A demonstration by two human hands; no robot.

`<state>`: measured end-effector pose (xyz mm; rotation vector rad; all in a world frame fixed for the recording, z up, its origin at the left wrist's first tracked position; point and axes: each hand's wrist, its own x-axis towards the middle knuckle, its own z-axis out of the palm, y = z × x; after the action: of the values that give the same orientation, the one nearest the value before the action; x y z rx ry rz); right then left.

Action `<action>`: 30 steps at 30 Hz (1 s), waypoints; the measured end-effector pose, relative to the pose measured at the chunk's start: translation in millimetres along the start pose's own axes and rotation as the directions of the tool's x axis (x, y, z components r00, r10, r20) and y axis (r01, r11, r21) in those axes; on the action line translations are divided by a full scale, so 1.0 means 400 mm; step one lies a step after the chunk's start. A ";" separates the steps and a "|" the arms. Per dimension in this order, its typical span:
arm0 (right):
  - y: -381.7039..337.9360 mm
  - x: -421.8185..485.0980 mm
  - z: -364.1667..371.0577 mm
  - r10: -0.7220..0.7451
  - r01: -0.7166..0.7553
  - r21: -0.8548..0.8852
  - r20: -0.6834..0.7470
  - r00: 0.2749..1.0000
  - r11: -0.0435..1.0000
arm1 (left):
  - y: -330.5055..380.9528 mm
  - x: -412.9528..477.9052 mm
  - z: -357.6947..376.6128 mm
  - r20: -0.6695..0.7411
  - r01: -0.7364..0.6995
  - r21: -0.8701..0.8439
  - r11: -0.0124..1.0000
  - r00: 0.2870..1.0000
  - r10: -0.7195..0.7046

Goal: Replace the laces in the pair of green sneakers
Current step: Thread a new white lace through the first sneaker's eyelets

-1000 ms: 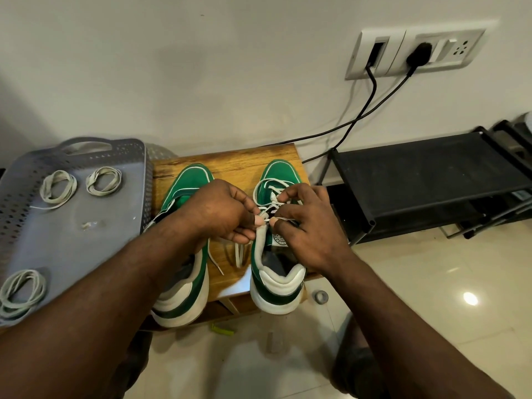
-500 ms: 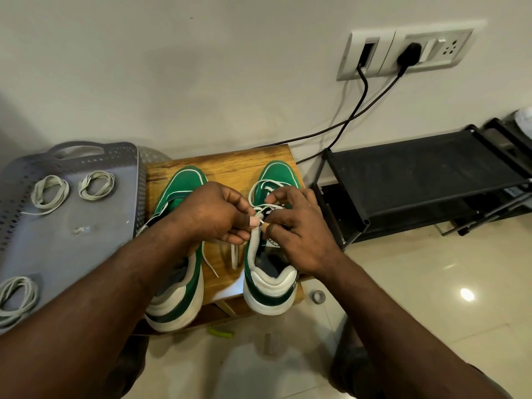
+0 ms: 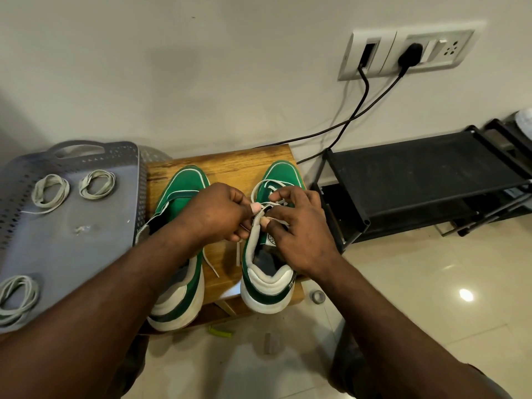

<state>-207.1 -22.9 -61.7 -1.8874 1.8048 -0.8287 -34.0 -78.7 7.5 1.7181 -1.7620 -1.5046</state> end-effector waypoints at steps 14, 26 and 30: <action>-0.010 -0.002 -0.034 0.023 -0.017 -0.121 0.049 0.999 0.993 | -0.034 0.034 -0.136 -0.489 0.299 0.699 0.649 0.862 0.130; -0.023 -0.002 -0.034 0.064 -0.059 -0.096 0.048 0.997 0.994 | -0.002 0.006 -0.004 0.079 -0.266 0.534 0.802 0.961 0.266; -0.025 -0.001 -0.037 0.092 -0.083 -0.120 0.072 0.993 0.989 | 0.005 -0.009 -0.028 0.032 -0.172 0.302 0.938 0.985 0.171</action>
<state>-209.2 -19.9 -44.4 -1.8685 1.9100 -0.6233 -25.5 -81.4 15.5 1.6370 -2.1773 -1.2172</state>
